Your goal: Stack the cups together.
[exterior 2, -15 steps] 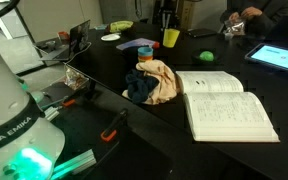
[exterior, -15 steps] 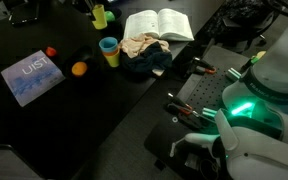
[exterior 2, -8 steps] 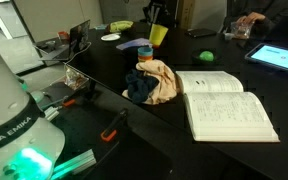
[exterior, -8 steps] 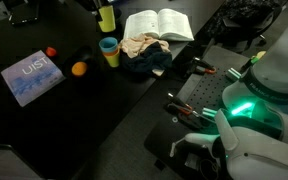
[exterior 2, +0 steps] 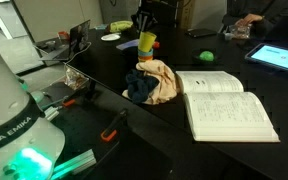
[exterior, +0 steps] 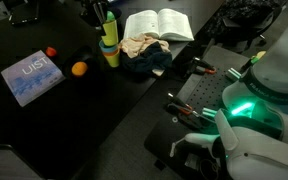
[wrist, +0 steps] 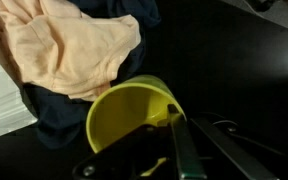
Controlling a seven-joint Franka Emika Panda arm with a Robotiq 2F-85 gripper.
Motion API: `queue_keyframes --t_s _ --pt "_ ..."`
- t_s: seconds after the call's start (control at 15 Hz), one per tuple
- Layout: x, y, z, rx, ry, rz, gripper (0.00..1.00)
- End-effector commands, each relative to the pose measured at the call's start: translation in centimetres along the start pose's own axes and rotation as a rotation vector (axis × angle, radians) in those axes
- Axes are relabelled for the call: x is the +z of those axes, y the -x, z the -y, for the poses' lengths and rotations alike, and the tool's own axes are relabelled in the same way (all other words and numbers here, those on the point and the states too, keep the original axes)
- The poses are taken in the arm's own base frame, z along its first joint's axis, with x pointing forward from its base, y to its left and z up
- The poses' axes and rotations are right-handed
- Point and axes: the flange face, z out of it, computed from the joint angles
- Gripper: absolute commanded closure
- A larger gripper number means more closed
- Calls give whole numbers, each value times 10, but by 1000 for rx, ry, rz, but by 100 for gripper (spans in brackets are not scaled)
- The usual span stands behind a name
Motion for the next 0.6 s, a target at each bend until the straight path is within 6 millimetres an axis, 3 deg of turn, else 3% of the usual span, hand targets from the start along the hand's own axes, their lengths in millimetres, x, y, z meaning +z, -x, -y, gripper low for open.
queue_keyframes --t_s 0.0,0.33,0.4,0.53 --pt "0 5 15 -29 49 -52 96" --pt "5 2 21 -62 87 -89 96" --pt "7 2 22 -66 91 -88 70" --pt "10 4 22 -68 99 -90 63"
